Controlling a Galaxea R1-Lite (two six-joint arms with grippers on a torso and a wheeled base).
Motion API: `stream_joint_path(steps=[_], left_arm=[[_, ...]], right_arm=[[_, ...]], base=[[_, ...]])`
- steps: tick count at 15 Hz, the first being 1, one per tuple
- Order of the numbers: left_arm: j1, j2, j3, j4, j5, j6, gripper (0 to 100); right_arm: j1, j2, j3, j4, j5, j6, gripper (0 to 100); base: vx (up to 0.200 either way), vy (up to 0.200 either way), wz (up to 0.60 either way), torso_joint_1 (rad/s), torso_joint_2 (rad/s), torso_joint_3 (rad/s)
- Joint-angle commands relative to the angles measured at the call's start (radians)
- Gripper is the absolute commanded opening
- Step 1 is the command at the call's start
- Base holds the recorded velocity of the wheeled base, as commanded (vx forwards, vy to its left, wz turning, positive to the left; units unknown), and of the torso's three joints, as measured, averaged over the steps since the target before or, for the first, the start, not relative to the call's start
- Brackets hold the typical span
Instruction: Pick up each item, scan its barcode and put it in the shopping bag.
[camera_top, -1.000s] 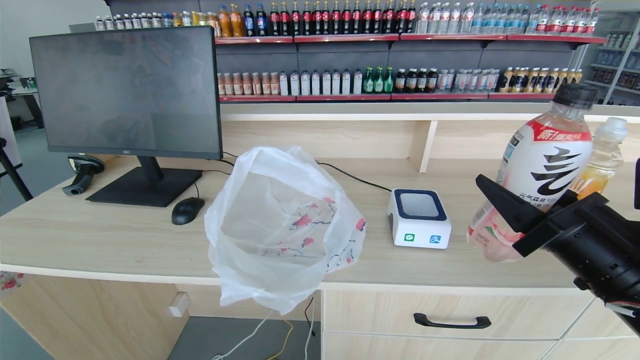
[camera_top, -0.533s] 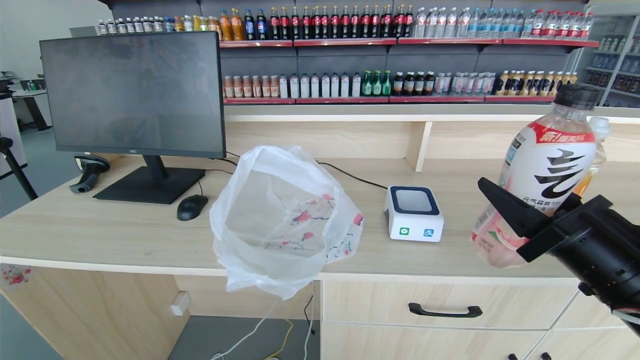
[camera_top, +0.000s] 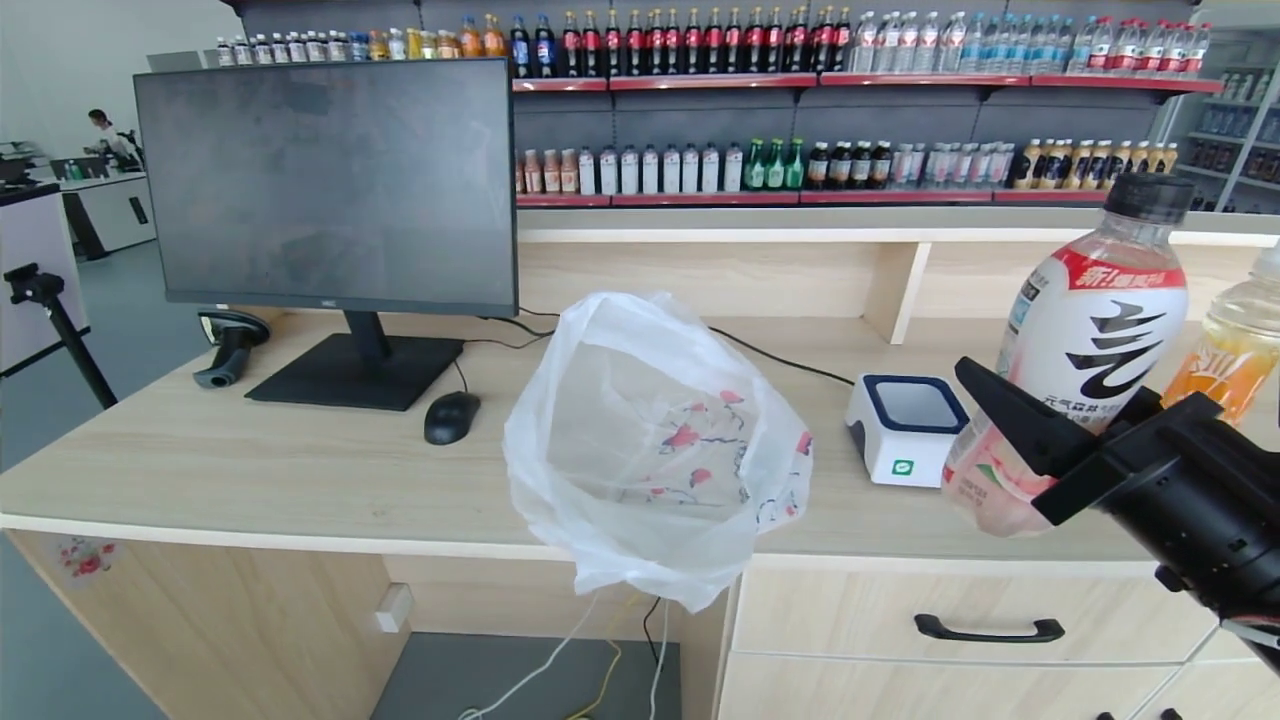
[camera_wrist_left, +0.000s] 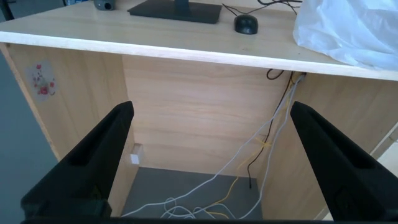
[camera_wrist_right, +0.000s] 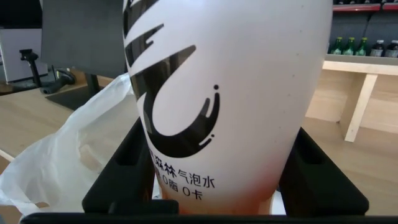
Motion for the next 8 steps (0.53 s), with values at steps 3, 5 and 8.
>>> stream_joint_path(steps=[3, 5, 8], left_arm=[[0.0, 0.0, 0.0, 0.0, 0.0, -0.002, 100], [0.0, 0.0, 0.0, 0.0, 0.0, -0.002, 100], [0.0, 0.0, 0.0, 0.0, 0.0, -0.009, 100]], right_arm=[[-0.001, 0.001, 0.0, -0.001, 0.0, -0.002, 0], [-0.001, 0.003, -0.011, -0.001, 0.0, -0.003, 0], [-0.001, 0.0, -0.016, -0.001, 0.0, 0.0, 0]], base=[[0.0, 0.133, 0.0, 0.002, 0.0, 0.002], [0.0, 0.0, 0.0, 0.0, 0.0, 0.0], [0.0, 0.0, 0.0, 0.0, 0.0, 0.0]])
